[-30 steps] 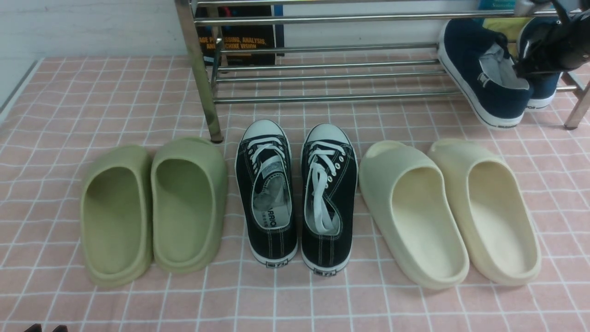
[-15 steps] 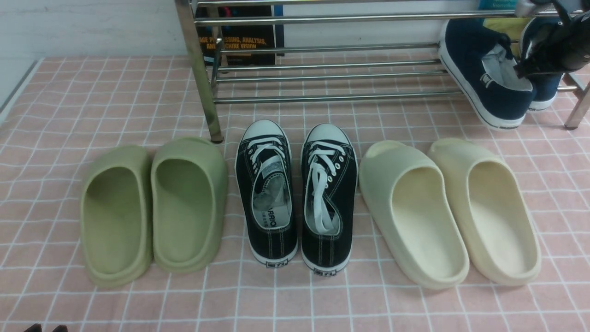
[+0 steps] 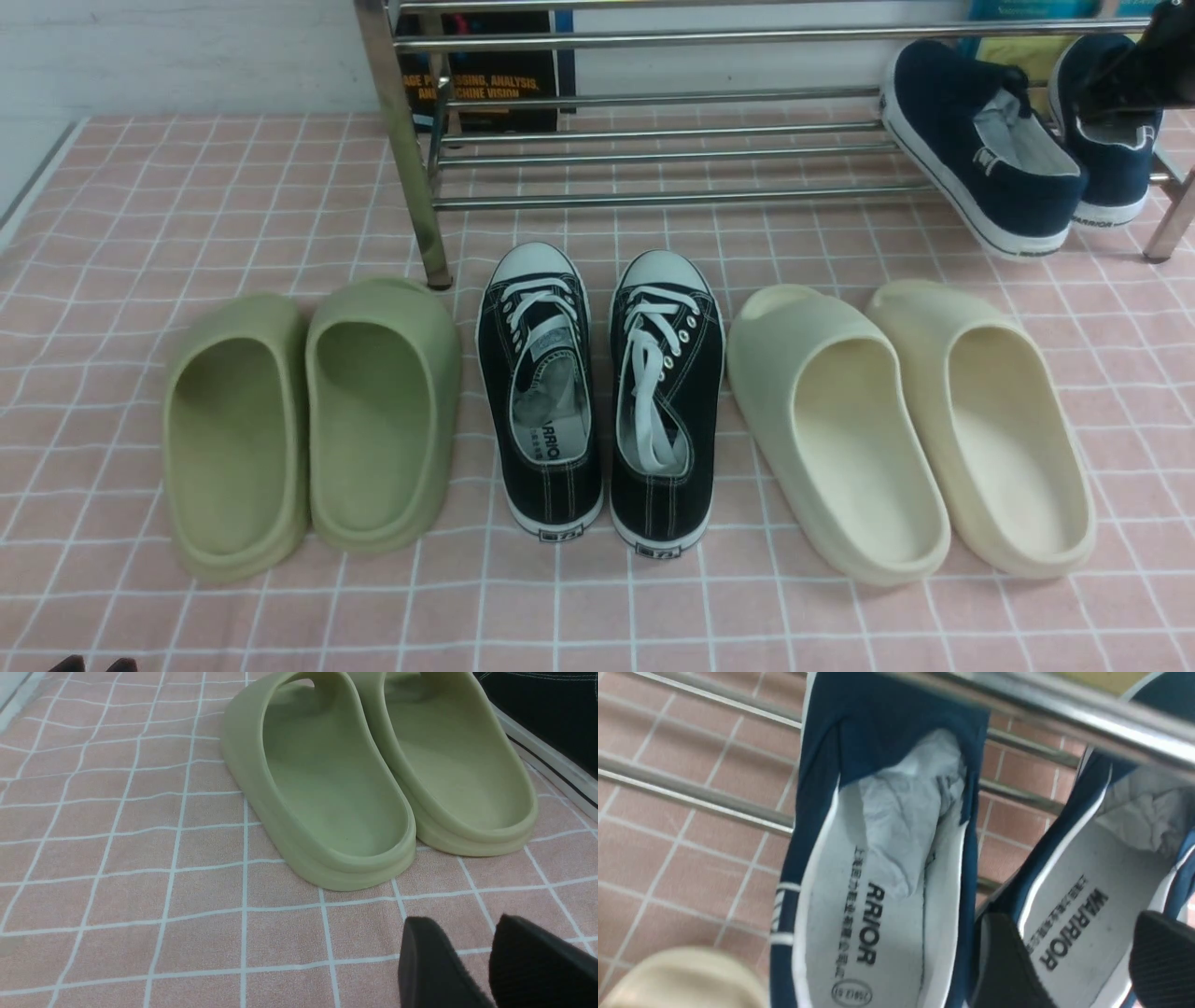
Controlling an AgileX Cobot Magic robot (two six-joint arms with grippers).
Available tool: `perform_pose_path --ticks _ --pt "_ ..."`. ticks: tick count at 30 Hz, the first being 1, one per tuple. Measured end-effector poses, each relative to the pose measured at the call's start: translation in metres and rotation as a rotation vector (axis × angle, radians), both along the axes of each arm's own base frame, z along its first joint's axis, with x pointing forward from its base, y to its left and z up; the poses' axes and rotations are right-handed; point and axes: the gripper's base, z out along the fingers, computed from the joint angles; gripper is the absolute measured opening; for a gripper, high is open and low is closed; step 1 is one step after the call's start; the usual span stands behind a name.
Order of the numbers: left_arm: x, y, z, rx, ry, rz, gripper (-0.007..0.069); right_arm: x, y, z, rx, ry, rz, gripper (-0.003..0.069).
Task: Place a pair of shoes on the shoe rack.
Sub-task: Use the right arm to put a shoe into the shoe rack
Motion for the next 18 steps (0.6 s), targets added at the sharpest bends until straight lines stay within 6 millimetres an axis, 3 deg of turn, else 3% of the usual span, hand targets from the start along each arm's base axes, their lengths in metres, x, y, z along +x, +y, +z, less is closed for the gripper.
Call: perform_pose_path --ticks 4,13,18 --pt "0.000 0.000 0.000 0.000 0.000 0.000 0.0237 0.000 0.000 -0.004 0.003 0.024 0.004 0.0325" --pt "0.000 0.000 0.000 0.000 0.000 0.000 0.0237 0.005 -0.001 -0.028 0.006 0.109 0.011 0.0074" --pt "0.000 0.000 0.000 0.000 0.000 0.000 0.0237 0.001 -0.004 -0.031 -0.060 0.157 0.024 0.0035"
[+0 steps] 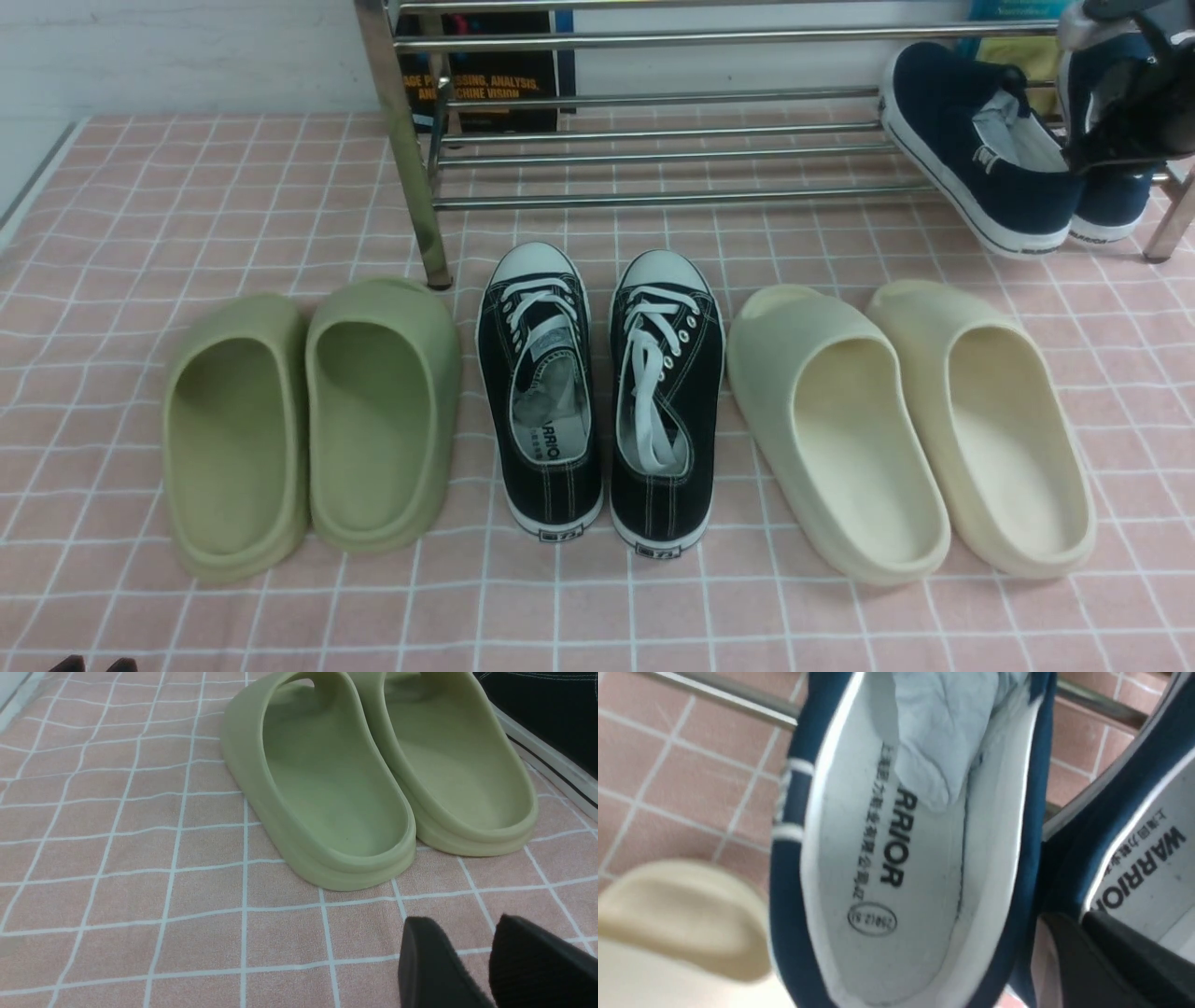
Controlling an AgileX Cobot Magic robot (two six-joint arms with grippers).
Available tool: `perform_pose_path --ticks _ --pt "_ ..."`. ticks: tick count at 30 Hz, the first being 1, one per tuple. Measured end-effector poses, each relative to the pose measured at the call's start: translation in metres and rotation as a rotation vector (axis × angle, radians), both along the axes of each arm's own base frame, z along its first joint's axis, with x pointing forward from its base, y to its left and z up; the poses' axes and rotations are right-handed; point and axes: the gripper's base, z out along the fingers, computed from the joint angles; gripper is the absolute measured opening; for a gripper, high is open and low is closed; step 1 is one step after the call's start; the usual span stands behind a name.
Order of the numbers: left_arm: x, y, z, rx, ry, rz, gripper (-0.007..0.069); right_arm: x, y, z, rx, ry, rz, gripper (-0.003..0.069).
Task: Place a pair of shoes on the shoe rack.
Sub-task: Use the right arm to put a shoe into the shoe rack
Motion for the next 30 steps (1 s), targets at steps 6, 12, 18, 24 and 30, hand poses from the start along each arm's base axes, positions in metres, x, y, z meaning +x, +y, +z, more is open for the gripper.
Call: perform_pose_path --ticks 6,12,18,24,30 --pt "0.000 0.000 0.000 0.000 0.000 0.000 0.0237 -0.005 -0.007 0.003 -0.102 0.036 -0.017 0.0035" --pt "0.000 0.000 0.000 0.000 0.000 0.000 0.0237 -0.007 -0.013 0.010 -0.109 0.016 -0.123 0.0035" --pt "0.000 0.000 0.000 0.000 0.000 0.000 0.0237 -0.006 -0.009 0.012 -0.030 -0.004 -0.159 0.0035" --pt "0.000 0.000 0.000 0.000 0.000 0.000 0.0237 -0.016 -0.006 0.038 0.007 -0.066 -0.164 0.0046" --pt "0.000 0.000 0.000 0.000 0.000 0.000 0.0237 -0.026 -0.005 0.060 0.005 -0.110 -0.165 0.0093"
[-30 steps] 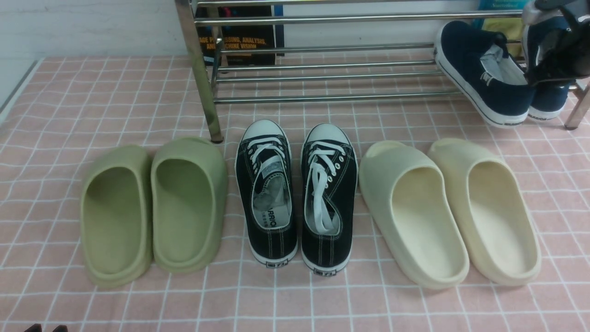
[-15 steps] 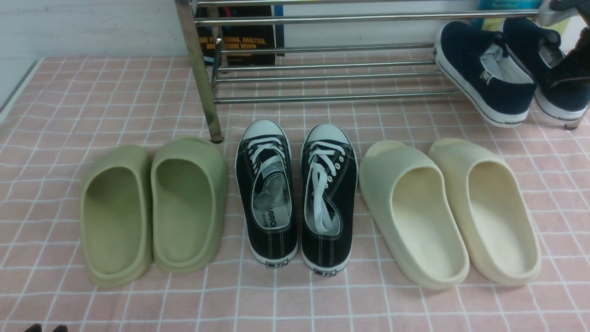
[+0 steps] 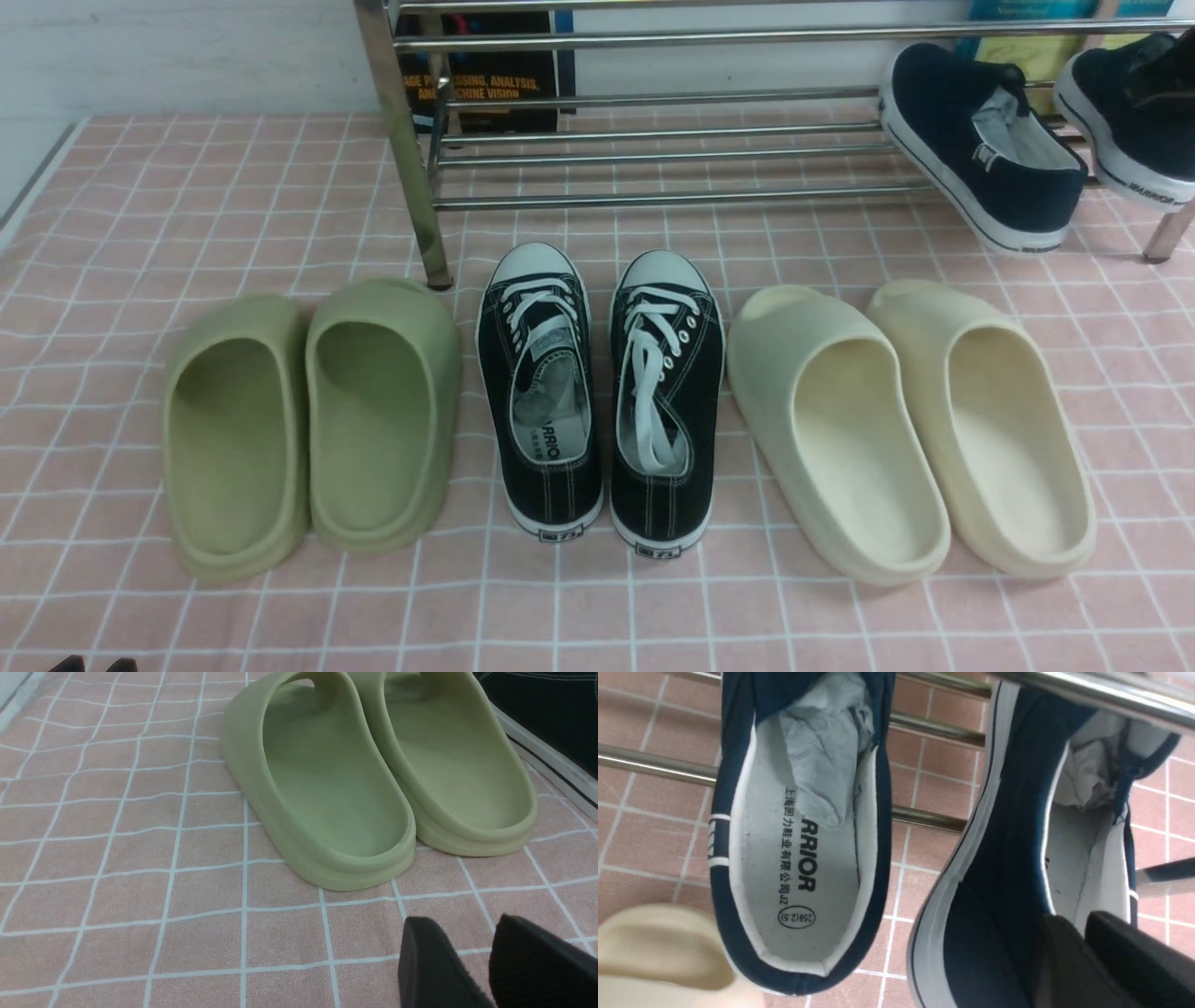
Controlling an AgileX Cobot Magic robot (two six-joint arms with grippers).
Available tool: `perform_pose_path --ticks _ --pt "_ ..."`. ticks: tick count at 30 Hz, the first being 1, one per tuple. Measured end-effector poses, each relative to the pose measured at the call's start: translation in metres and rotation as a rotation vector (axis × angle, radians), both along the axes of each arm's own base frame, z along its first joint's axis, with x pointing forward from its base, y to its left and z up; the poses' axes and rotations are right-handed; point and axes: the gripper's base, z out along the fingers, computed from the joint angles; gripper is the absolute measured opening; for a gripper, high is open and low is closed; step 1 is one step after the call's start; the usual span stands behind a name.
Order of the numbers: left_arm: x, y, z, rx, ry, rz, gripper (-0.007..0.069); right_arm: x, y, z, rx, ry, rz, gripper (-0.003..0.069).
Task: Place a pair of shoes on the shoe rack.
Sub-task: Use the right arm to put a shoe into the shoe rack
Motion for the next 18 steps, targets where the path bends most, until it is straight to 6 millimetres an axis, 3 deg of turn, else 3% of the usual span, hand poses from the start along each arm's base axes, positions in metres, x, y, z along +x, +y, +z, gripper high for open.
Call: perform_pose_path --ticks 6,12,17,18 --pt "0.000 0.000 0.000 0.000 0.000 0.000 0.0237 0.003 -0.001 -0.008 0.006 0.026 -0.002 0.0125" --pt "0.000 0.000 0.000 0.000 0.000 0.000 0.0237 0.016 -0.003 -0.043 0.014 0.095 -0.005 0.0146" --pt "0.000 0.000 0.000 0.000 0.000 0.000 0.0237 0.018 -0.003 -0.047 0.028 0.092 -0.021 0.0224" --pt "0.000 0.000 0.000 0.000 0.000 0.000 0.0237 0.018 -0.003 -0.045 0.032 0.091 -0.025 0.0266"
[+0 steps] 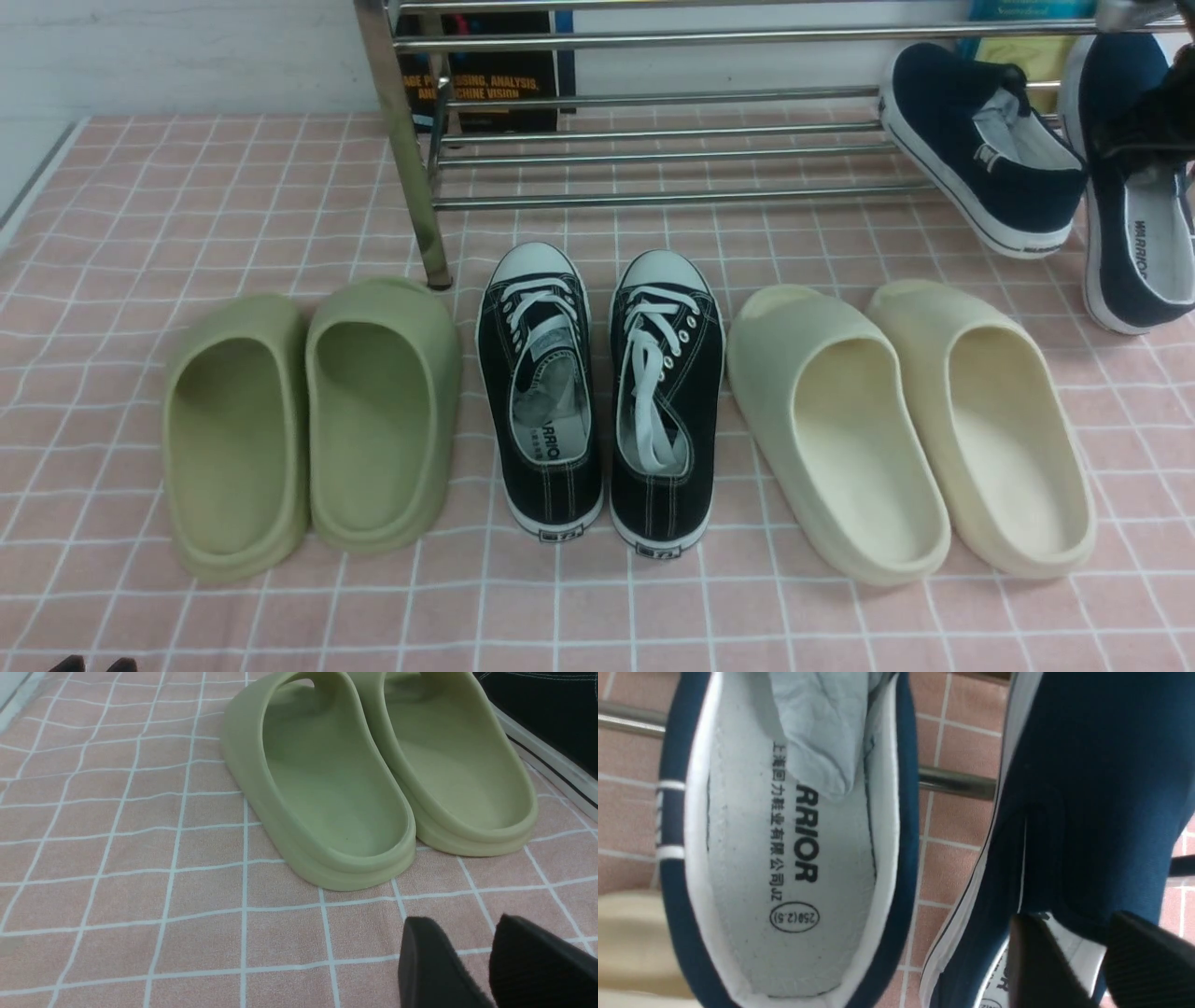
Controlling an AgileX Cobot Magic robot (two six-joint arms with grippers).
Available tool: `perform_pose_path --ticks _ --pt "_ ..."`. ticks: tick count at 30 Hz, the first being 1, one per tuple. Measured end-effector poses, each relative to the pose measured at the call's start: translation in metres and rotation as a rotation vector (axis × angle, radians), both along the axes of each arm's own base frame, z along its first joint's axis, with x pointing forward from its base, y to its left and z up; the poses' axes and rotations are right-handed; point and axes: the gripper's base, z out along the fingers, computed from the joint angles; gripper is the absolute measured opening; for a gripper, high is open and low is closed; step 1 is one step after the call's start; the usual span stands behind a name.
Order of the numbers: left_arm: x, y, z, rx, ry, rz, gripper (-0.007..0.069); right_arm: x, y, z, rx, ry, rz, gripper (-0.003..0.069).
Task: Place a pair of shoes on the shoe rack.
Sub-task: Use the right arm to put a shoe into the shoe rack
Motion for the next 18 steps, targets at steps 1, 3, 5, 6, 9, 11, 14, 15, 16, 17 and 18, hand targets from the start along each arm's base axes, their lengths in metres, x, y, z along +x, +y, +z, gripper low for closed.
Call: perform_pose_path --ticks 1,3,5,6,9,11,14,15,16,17,18 --pt "0.000 0.000 0.000 0.000 0.000 0.000 0.0237 0.000 0.000 0.000 0.001 0.000 -0.001 0.0279" --pt "0.000 0.000 0.000 0.000 0.000 0.000 0.0237 -0.004 0.000 0.002 0.015 0.027 -0.018 0.0355" --pt "0.000 0.000 0.000 0.000 0.000 0.000 0.0237 -0.011 0.000 0.004 0.026 0.080 -0.029 0.0394" --pt "0.000 0.000 0.000 0.000 0.000 0.000 0.0239 -0.015 -0.001 0.006 0.034 0.103 -0.035 0.0410" --pt "0.000 0.000 0.000 0.000 0.000 0.000 0.0238 -0.030 -0.015 0.003 0.111 0.165 -0.093 0.0426" --pt "0.000 0.000 0.000 0.000 0.000 0.000 0.0238 -0.041 -0.030 -0.010 0.187 0.209 -0.146 0.0417" --pt "0.000 0.000 0.000 0.000 0.000 0.000 0.0238 -0.059 -0.051 -0.043 0.277 0.308 -0.217 0.0387" --pt "0.000 0.000 0.000 0.000 0.000 0.000 0.0238 -0.059 -0.051 -0.043 0.280 0.307 -0.218 0.0384" --pt "0.000 0.000 0.000 0.000 0.000 0.000 0.0238 -0.064 -0.054 -0.054 0.293 0.333 -0.223 0.0372" --pt "0.000 0.000 0.000 0.000 0.000 0.000 0.0239 -0.069 -0.055 -0.067 0.306 0.351 -0.223 0.0342" --pt "0.000 0.000 0.000 0.000 0.000 0.000 0.0239 -0.072 -0.054 -0.074 0.308 0.354 -0.219 0.0317"
